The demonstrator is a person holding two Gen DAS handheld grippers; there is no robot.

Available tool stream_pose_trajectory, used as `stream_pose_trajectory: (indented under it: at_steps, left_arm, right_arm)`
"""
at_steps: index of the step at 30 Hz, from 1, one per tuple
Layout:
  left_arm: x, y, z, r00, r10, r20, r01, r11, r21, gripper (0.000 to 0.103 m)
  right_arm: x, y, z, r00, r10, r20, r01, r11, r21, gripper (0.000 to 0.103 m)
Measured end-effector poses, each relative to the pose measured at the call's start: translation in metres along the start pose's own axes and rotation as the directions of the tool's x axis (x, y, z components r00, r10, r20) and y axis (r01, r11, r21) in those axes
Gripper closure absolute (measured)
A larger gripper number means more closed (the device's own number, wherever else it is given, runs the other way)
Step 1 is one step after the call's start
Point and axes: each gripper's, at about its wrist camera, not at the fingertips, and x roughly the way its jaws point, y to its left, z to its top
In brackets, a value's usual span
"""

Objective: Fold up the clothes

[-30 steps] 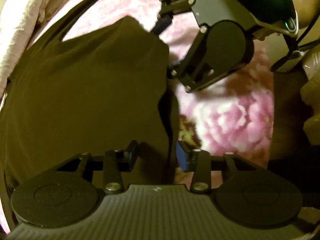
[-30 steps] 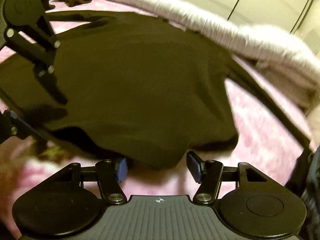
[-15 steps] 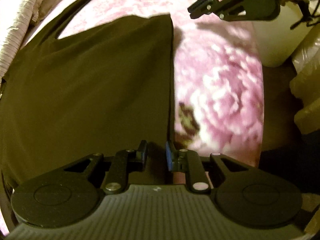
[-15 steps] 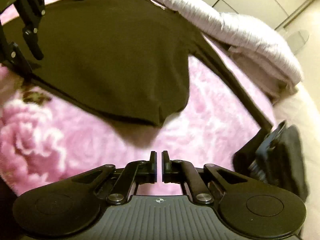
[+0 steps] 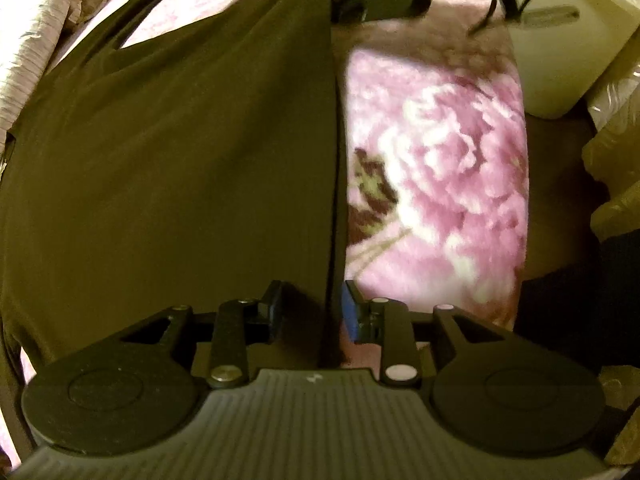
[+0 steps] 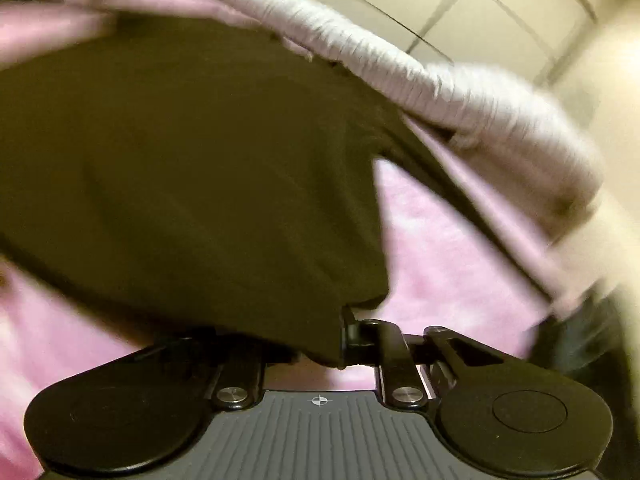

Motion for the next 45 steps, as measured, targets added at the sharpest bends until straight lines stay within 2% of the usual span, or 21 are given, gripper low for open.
stream_pose_trajectory:
  at_steps: [3, 5, 8, 10, 12, 13, 14, 16, 22, 25, 27, 28, 29, 30, 32, 37, 41, 45]
  left_arm:
    - [-0.001, 0.003, 0.000, 1.000, -0.003, -0.004, 0.003, 1.000, -0.011, 0.076]
    - [-0.002, 0.005, -0.002, 1.000, -0.005, -0.006, 0.004, 1.000, -0.020, 0.076]
    - [-0.006, 0.006, -0.005, 1.000, 0.001, -0.013, -0.001, 0.999, -0.033, 0.075]
    - [-0.009, 0.007, -0.007, 1.000, 0.005, -0.018, -0.006, 0.999, -0.041, 0.074]
    - [-0.015, 0.008, -0.012, 1.000, 0.018, -0.025, -0.019, 0.998, -0.052, 0.070]
    - [-0.017, 0.010, -0.015, 0.999, 0.027, -0.032, -0.029, 0.998, -0.062, 0.069]
    - [-0.020, 0.011, -0.018, 0.999, 0.036, -0.041, -0.039, 0.996, -0.076, 0.066]
    - [-0.027, 0.011, -0.029, 0.995, 0.065, -0.069, -0.071, 0.993, -0.093, 0.064]
    - [-0.034, -0.002, -0.071, 0.976, 0.127, -0.178, -0.139, 0.989, -0.058, 0.065]
    - [-0.023, -0.017, -0.085, 0.961, 0.178, -0.213, -0.171, 0.984, 0.053, 0.067]
    - [-0.018, -0.026, -0.088, 0.955, 0.208, -0.213, -0.186, 0.975, 0.118, 0.071]
    - [-0.017, -0.028, -0.088, 0.954, 0.208, -0.215, -0.184, 0.975, 0.128, 0.077]
    - [-0.017, -0.031, -0.087, 0.954, 0.209, -0.217, -0.182, 0.974, 0.137, 0.089]
    - [-0.016, -0.033, -0.086, 0.953, 0.209, -0.219, -0.180, 0.973, 0.146, 0.100]
    - [-0.024, -0.031, -0.086, 0.955, 0.206, -0.214, -0.187, 0.977, 0.106, 0.102]
    - [-0.036, -0.030, -0.100, 0.962, 0.184, -0.202, -0.169, 0.982, 0.087, 0.103]
    - [-0.033, -0.028, -0.100, 0.966, 0.157, -0.203, -0.143, 0.986, 0.081, 0.103]
    - [-0.037, -0.030, -0.101, 0.966, 0.128, -0.223, -0.116, 0.991, 0.063, 0.103]
  right_arm:
    - [-0.027, -0.013, -0.010, 0.996, -0.082, -0.019, 0.079, 0.989, -0.124, 0.094]
    - [-0.042, -0.015, -0.024, 0.994, -0.074, -0.081, 0.057, 0.980, -0.190, 0.100]
    - [-0.055, -0.024, -0.044, 0.982, -0.024, -0.186, -0.004, 0.989, -0.147, 0.102]
    - [-0.060, -0.031, -0.051, 0.975, 0.006, -0.222, -0.028, 0.995, -0.097, 0.102]
    - [-0.066, -0.035, -0.053, 0.973, 0.025, -0.231, -0.036, 0.998, -0.043, 0.097]
    - [-0.067, -0.035, -0.053, 0.973, 0.036, -0.229, -0.044, 0.999, -0.031, 0.085]
    - [-0.066, -0.033, -0.050, 0.974, 0.043, -0.221, -0.052, 0.998, -0.033, 0.065]
    - [-0.060, -0.027, -0.043, 0.982, 0.049, -0.180, -0.060, 0.997, -0.057, 0.045]
    - [-0.029, -0.018, -0.024, 0.990, 0.090, -0.106, -0.100, 0.991, -0.090, 0.045]
    - [-0.016, -0.019, -0.021, 0.994, 0.083, -0.072, -0.094, 0.983, -0.159, 0.045]
    - [-0.011, -0.017, -0.020, 0.995, 0.082, -0.054, -0.092, 0.970, -0.224, 0.052]
    - [-0.008, -0.016, -0.020, 0.995, 0.082, -0.058, -0.095, 0.961, -0.258, 0.073]
    - [-0.002, -0.017, -0.022, 0.994, 0.082, -0.078, -0.102, 0.952, -0.290, 0.102]
    - [0.002, -0.017, -0.022, 0.992, 0.082, -0.097, -0.109, 0.944, -0.312, 0.101]
    - [-0.002, -0.024, -0.021, 0.990, 0.078, -0.115, -0.112, 0.941, -0.320, 0.102]
    - [-0.032, -0.022, -0.023, 0.987, 0.098, -0.129, -0.140, 0.916, -0.376, 0.102]
    - [-0.024, 0.001, -0.031, 0.967, 0.107, -0.233, -0.196, 0.893, -0.405, 0.101]
    - [-0.025, 0.000, -0.025, 0.952, 0.104, -0.289, -0.212, 0.902, -0.376, 0.101]
